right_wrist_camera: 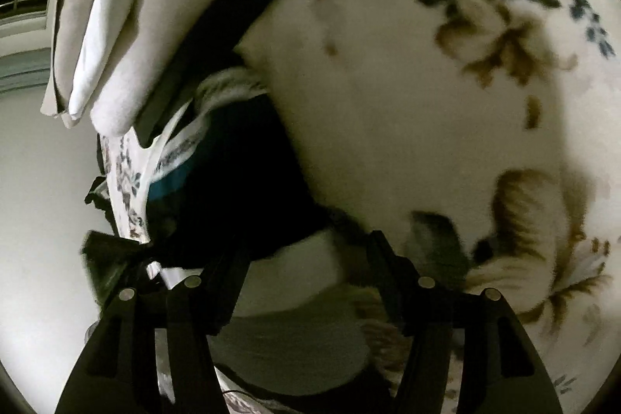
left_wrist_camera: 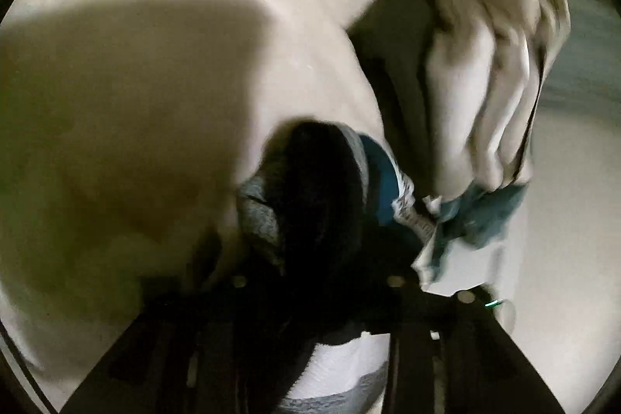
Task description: Fold small clothes
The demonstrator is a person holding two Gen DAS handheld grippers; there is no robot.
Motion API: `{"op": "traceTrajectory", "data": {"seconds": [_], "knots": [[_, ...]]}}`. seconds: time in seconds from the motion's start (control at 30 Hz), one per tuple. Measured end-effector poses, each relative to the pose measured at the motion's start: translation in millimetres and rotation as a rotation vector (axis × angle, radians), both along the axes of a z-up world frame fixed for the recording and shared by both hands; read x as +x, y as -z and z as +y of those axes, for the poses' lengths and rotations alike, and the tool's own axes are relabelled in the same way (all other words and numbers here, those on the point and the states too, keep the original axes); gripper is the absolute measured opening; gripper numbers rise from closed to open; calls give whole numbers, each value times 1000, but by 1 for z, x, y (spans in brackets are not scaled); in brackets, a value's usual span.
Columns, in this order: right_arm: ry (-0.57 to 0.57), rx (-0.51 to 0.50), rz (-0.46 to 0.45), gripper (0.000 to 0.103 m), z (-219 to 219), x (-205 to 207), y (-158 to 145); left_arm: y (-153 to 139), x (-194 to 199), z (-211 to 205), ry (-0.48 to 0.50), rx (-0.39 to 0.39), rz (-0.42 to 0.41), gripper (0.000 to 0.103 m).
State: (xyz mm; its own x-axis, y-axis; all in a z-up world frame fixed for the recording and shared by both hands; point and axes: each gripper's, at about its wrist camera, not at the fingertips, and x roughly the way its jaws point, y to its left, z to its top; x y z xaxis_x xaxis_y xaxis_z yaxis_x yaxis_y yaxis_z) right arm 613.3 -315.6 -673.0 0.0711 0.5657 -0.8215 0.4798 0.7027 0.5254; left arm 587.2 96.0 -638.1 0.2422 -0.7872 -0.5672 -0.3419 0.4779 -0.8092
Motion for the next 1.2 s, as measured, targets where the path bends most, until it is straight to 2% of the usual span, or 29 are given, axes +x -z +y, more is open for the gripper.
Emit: {"op": "traceTrajectory", "data": {"seconds": [0.03, 0.07, 0.13, 0.17, 0.23, 0.27, 0.3, 0.33, 0.37, 0.4, 0.53, 0.6, 0.63, 0.67, 0.7, 0.73, 0.8, 0.87, 0.97, 1.03, 1.13, 1.2], "knots": [[4, 0, -7, 63, -1, 0, -2, -5, 2, 2, -7, 4, -4, 47], [6, 0, -19, 63, -3, 2, -3, -13, 5, 3, -16, 3, -26, 62], [24, 5, -49, 63, -5, 9, -3, -20, 13, -4, -4, 16, -56, 64], [46, 11, -61, 63, -5, 14, -2, -21, 20, -10, 23, 65, -59, 64], [98, 50, -93, 63, -6, 28, 5, -26, 30, -23, 62, 176, -99, 56], [112, 67, -102, 63, -6, 34, 9, -29, 36, -28, 87, 247, -126, 31], [124, 94, -119, 63, -4, 42, 14, -30, 42, -28, 111, 268, -140, 25], [114, 129, -149, 61, 0, 52, 19, -30, 44, -27, 119, 286, -140, 24], [95, 116, -165, 28, 4, 60, 21, -28, 47, -28, 125, 311, -140, 23], [60, 53, -150, 6, 8, 69, 25, -26, 50, -27, 135, 320, -138, 23], [72, 32, -108, 6, 4, 82, 39, -23, 57, -22, 154, 294, -108, 28], [23, 15, -91, 11, 10, 83, 31, -35, 51, -24, 182, 330, -113, 35], [6, 5, -86, 23, 9, 80, 25, -47, 46, -25, 206, 385, -123, 35], [-9, 0, -92, 40, 10, 75, 15, -59, 40, -26, 218, 432, -147, 35], [-10, 12, -110, 51, 9, 67, 4, -76, 29, -26, 226, 495, -184, 39], [-3, 24, -130, 66, 8, 57, -8, -90, 19, -36, 223, 529, -220, 45], [-3, 44, -165, 67, 6, 33, -34, -125, -6, -41, 202, 558, -305, 82], [-22, 40, -189, 70, 7, 3, -63, -157, -32, -43, 190, 573, -359, 96], [-76, 0, -212, 83, 20, -47, -104, -201, -78, -44, 167, 606, -396, 96], [-104, -1, -218, 84, 28, -82, -127, -224, -114, -42, 149, 615, -408, 96], [-127, 12, -204, 92, 15, -149, -155, -243, -168, -39, 126, 622, -387, 97], [-136, 6, -182, 92, 0, -186, -166, -247, -216, -27, 127, 652, -344, 97]]}}
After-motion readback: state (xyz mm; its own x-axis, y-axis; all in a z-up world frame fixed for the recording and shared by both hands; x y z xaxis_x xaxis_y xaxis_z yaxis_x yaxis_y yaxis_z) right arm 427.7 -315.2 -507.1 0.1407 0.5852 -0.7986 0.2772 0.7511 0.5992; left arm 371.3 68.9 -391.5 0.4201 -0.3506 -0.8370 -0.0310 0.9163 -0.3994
